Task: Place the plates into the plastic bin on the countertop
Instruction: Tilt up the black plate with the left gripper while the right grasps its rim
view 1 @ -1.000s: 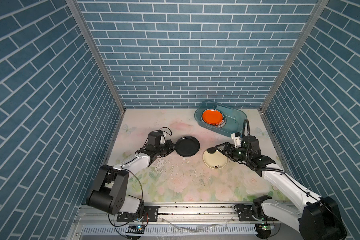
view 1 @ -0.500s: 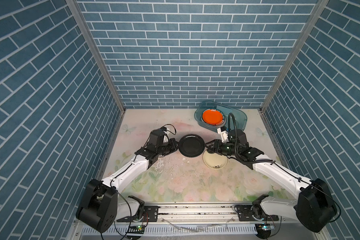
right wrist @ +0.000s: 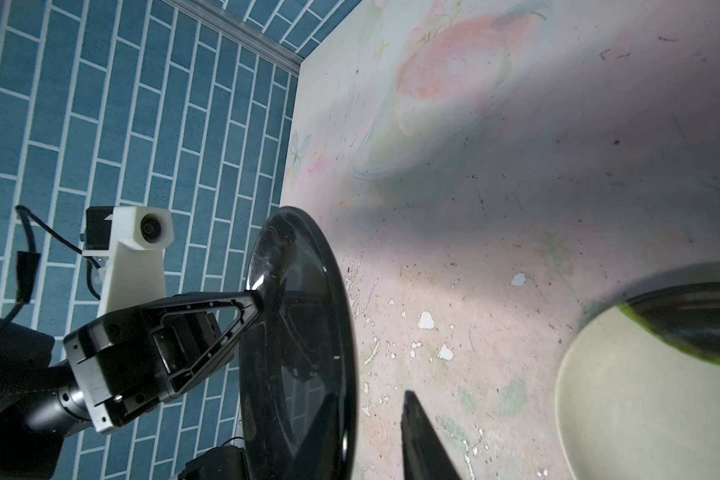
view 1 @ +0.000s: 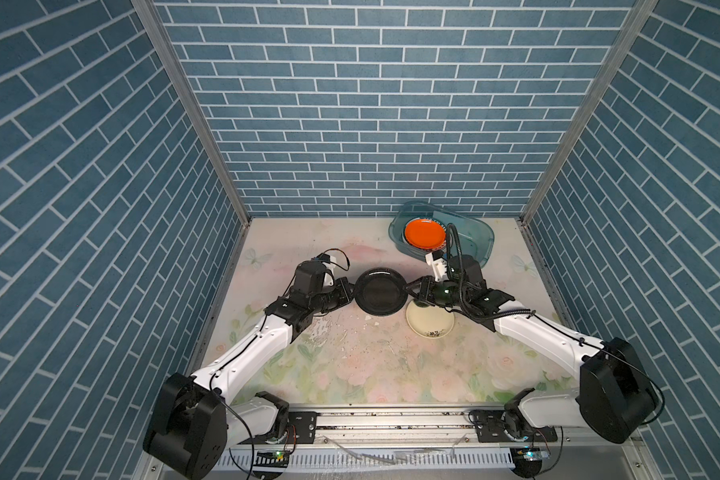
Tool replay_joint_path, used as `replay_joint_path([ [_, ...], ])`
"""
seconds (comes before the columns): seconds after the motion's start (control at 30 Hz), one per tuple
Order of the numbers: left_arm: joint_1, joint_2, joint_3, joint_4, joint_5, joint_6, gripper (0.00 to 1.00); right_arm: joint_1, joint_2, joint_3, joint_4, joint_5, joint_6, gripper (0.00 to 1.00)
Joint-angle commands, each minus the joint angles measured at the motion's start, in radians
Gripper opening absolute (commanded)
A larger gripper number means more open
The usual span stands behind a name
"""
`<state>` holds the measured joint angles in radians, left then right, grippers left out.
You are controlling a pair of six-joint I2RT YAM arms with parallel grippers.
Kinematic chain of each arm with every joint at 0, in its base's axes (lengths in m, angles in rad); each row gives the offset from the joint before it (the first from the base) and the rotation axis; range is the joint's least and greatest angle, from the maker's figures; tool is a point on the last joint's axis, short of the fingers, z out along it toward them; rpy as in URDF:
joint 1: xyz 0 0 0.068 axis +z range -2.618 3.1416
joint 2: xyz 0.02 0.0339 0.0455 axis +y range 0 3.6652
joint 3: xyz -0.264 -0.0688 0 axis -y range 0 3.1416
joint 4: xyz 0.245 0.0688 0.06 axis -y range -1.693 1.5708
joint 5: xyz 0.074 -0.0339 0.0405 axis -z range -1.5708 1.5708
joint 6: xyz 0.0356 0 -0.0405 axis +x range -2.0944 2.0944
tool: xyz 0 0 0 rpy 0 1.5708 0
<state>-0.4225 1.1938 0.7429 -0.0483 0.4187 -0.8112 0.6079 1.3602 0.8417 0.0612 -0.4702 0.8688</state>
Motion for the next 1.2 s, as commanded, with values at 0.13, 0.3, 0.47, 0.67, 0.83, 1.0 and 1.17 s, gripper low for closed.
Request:
replay_joint_path([
  [0.13,-0.002,-0.004,-0.02,0.035,0.018,0.018,0.0,0.028,0.045,0.047,0.041,0.008,0.032,0.17],
  [0.3,-0.001,0.014,-0.015,0.031,0.02,0.03,0.0,0.03,0.069,0.057,0.042,0.023,0.048,0.0],
  [0.47,-0.002,0.031,0.036,-0.06,0.008,0.085,0.72,0.03,0.059,0.044,0.052,0.055,0.044,0.0],
  [0.67,0.0,0.007,0.051,-0.116,-0.044,0.115,0.99,0.029,0.062,0.043,0.036,0.07,0.039,0.0],
  [0.83,0.001,-0.031,0.047,-0.138,-0.097,0.116,1.0,0.017,0.06,0.048,0.006,0.099,0.035,0.0],
  [1.0,0.008,-0.06,0.048,-0.155,-0.114,0.122,1.0,-0.013,0.053,0.048,-0.013,0.104,0.04,0.0],
  [1.17,0.018,-0.08,0.049,-0.17,-0.12,0.132,0.99,-0.059,0.041,0.069,-0.038,0.099,0.045,0.0],
])
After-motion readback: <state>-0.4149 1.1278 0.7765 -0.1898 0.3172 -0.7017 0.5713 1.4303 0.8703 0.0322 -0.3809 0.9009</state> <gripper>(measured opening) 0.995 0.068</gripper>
